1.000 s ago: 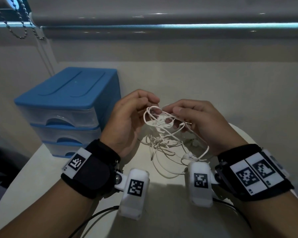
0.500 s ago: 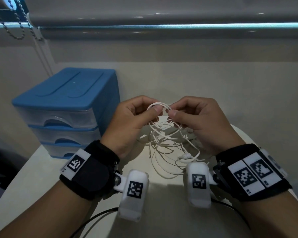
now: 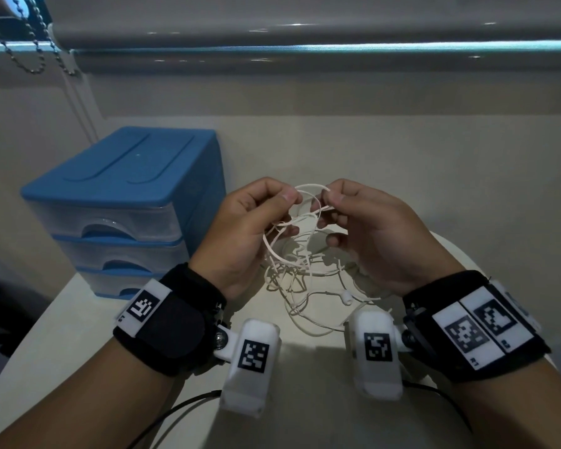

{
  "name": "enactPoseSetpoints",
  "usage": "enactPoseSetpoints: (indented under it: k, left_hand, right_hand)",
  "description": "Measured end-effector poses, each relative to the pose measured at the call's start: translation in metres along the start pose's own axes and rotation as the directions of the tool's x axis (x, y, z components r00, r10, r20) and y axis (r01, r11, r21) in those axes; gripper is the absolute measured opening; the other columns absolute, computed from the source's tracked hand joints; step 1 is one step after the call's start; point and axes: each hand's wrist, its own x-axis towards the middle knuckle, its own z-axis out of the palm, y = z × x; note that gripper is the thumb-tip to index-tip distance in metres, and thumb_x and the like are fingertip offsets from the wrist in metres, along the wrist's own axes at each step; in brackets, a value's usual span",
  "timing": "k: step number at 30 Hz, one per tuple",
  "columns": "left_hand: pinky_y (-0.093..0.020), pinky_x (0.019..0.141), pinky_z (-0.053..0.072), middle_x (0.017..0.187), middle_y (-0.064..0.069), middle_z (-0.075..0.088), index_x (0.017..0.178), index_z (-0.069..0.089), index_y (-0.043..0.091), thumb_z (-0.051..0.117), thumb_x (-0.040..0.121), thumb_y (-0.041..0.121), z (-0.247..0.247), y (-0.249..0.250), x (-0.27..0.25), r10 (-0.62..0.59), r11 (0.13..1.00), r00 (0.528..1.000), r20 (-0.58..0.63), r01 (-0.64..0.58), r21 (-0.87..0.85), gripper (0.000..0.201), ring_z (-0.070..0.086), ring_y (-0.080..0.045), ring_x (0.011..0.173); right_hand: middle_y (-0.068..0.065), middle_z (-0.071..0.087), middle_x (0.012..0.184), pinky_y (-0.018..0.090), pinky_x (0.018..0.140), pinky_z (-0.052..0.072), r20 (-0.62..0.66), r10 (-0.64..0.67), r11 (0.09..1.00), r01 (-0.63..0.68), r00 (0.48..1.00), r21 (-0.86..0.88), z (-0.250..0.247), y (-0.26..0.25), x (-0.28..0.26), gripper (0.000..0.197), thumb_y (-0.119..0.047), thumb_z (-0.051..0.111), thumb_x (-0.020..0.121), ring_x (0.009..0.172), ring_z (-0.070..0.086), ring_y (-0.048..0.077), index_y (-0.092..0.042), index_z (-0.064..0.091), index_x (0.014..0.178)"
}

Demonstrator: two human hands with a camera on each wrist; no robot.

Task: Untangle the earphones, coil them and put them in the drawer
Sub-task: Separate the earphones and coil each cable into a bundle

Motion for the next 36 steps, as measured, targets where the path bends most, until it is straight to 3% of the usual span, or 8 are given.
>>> enactPoseSetpoints:
  k: [6, 11, 14, 16, 20, 28, 32, 36]
  left_hand:
    - [-0.022, 0.065, 0.054, 0.07, 0.003, 0.066, 0.089, 0.069, 0.006, 0.059, 0.098, 0.01, 0.0, -0.001, 0.0, 0.013, 1.0, 1.0, 0.013, -0.013, 0.015, 0.014, 0.058, -0.011, 0.064]
    - [-0.026, 0.067, 0.051, 0.071, 0.001, 0.066, 0.088, 0.073, 0.01, 0.064, 0.095, 0.014, -0.002, -0.002, 0.0, 0.061, 0.993, 0.997, -0.046, -0.055, 0.108, 0.012, 0.057, -0.012, 0.065]
    - [-0.031, 0.066, 0.048, 0.07, -0.001, 0.065, 0.086, 0.074, 0.013, 0.069, 0.089, 0.022, -0.004, -0.002, 0.0, 0.083, 0.988, 0.995, -0.06, -0.074, 0.136, 0.011, 0.056, -0.015, 0.064]
    - [-0.029, 0.065, 0.048, 0.07, -0.001, 0.066, 0.089, 0.074, 0.011, 0.071, 0.085, 0.027, -0.004, -0.002, 0.0, 0.096, 0.984, 0.994, -0.045, -0.088, 0.154, 0.017, 0.057, -0.015, 0.064]
    - [-0.028, 0.068, 0.049, 0.069, 0.005, 0.068, 0.092, 0.074, 0.008, 0.068, 0.092, 0.016, -0.004, -0.001, -0.001, 0.111, 0.975, 0.994, -0.024, -0.104, 0.194, 0.01, 0.057, -0.014, 0.067]
    - [-0.035, 0.07, 0.043, 0.072, 0.006, 0.065, 0.081, 0.076, 0.016, 0.066, 0.096, 0.015, -0.005, -0.002, 0.001, 0.052, 0.982, 0.996, -0.069, -0.039, 0.182, 0.018, 0.05, -0.008, 0.061]
    - [-0.026, 0.062, 0.042, 0.067, 0.011, 0.065, 0.085, 0.073, 0.011, 0.064, 0.097, 0.014, -0.006, -0.002, 0.001, 0.036, 0.988, 0.994, -0.106, -0.02, 0.156, 0.016, 0.049, -0.004, 0.056]
    - [-0.025, 0.062, 0.042, 0.058, 0.017, 0.058, 0.09, 0.072, 0.01, 0.063, 0.098, 0.015, -0.009, -0.003, 0.003, 0.038, 0.98, 0.991, -0.126, -0.012, 0.198, 0.014, 0.046, -0.003, 0.055]
  right_hand:
    - [0.007, 0.063, 0.088, 0.029, 0.065, 0.037, -0.018, -0.02, 0.99, 0.023, 1.0, 0.139, -0.003, -0.004, -0.001, 0.012, -0.012, 0.054, 0.098, 0.074, 0.054, 0.014, -0.01, 0.059, 0.087]
    - [-0.002, 0.065, 0.078, 0.029, 0.062, 0.042, -0.141, -0.209, 0.952, 0.168, 0.968, -0.255, -0.003, 0.003, 0.003, 0.019, 0.002, 0.067, 0.089, 0.067, 0.055, 0.013, -0.016, 0.064, 0.097]
    - [0.002, 0.064, 0.081, 0.029, 0.062, 0.04, -0.114, -0.26, 0.926, 0.214, 0.959, -0.312, -0.005, -0.001, 0.001, 0.005, -0.016, 0.073, 0.082, 0.071, 0.05, 0.019, -0.015, 0.069, 0.083]
    - [0.007, 0.066, 0.083, 0.025, 0.062, 0.041, -0.065, -0.261, 0.89, 0.214, 0.963, -0.403, -0.004, -0.001, -0.001, 0.02, -0.028, 0.08, 0.08, 0.067, 0.05, 0.02, -0.009, 0.074, 0.08]
    - [0.001, 0.066, 0.083, 0.018, 0.065, 0.044, -0.036, -0.247, 0.882, 0.209, 0.968, -0.423, 0.002, 0.002, -0.001, 0.011, -0.015, 0.08, 0.084, 0.064, 0.055, 0.008, -0.01, 0.075, 0.076]
    - [-0.002, 0.067, 0.089, 0.027, 0.066, 0.036, -0.184, -0.119, 0.993, 0.117, 0.976, -0.024, -0.009, -0.01, -0.002, 0.019, -0.012, 0.064, 0.09, 0.08, 0.05, 0.011, -0.018, 0.067, 0.072]
    - [0.0, 0.066, 0.094, 0.028, 0.069, 0.035, -0.182, -0.121, 0.922, 0.179, 0.976, 0.344, -0.02, -0.019, -0.005, 0.012, -0.018, 0.056, 0.089, 0.081, 0.052, 0.012, -0.015, 0.057, 0.078]
    - [-0.004, 0.062, 0.097, 0.032, 0.072, 0.037, -0.207, -0.2, 0.858, 0.274, 0.958, 0.435, -0.032, -0.028, -0.009, 0.022, -0.023, 0.046, 0.098, 0.084, 0.053, 0.012, -0.02, 0.055, 0.078]
